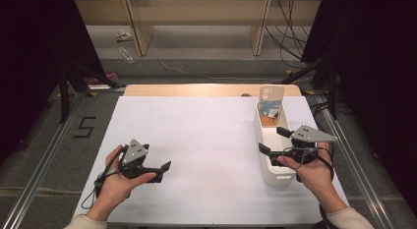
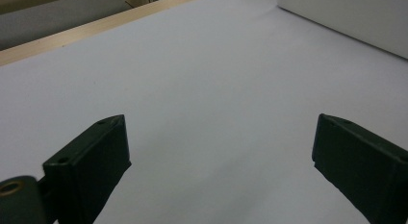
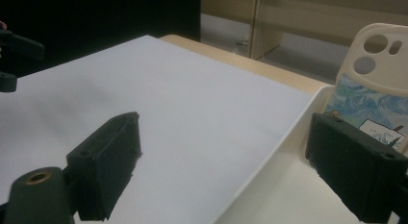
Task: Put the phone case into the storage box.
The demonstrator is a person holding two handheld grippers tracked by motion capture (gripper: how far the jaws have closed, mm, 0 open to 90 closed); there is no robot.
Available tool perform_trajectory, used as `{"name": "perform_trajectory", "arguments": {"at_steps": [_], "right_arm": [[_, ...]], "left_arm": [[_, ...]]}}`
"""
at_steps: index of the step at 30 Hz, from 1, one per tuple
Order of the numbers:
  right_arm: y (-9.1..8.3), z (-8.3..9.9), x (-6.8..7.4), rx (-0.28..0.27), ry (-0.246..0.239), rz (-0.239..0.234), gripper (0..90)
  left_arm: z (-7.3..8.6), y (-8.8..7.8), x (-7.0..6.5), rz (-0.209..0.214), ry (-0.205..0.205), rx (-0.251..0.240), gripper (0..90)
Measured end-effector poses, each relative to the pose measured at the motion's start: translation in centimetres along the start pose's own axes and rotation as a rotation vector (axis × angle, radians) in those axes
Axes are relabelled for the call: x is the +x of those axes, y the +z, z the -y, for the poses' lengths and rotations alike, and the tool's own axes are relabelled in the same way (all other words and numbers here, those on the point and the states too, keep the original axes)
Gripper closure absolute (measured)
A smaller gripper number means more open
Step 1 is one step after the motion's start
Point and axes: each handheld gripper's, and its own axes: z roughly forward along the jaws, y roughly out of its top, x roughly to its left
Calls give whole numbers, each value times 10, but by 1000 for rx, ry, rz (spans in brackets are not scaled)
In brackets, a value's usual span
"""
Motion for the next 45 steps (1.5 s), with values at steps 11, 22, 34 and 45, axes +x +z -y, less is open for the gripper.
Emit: {"name": "perform_trajectory", "arguments": {"at_steps": [11, 22, 34, 45], "right_arm": [[-10, 6, -6, -7, 7, 5, 130], [-14, 11, -6, -17, 6, 5, 129], [-18, 18, -5, -16, 2, 3, 129], [-22, 24, -7, -33, 3, -5, 125]], "left_arm": [[4, -5, 4, -10, -5, 3, 52], [6, -6, 5, -3, -4, 4, 52], [9, -10, 7, -12, -11, 2, 54], [9, -10, 8, -14, -10, 2, 56]]}}
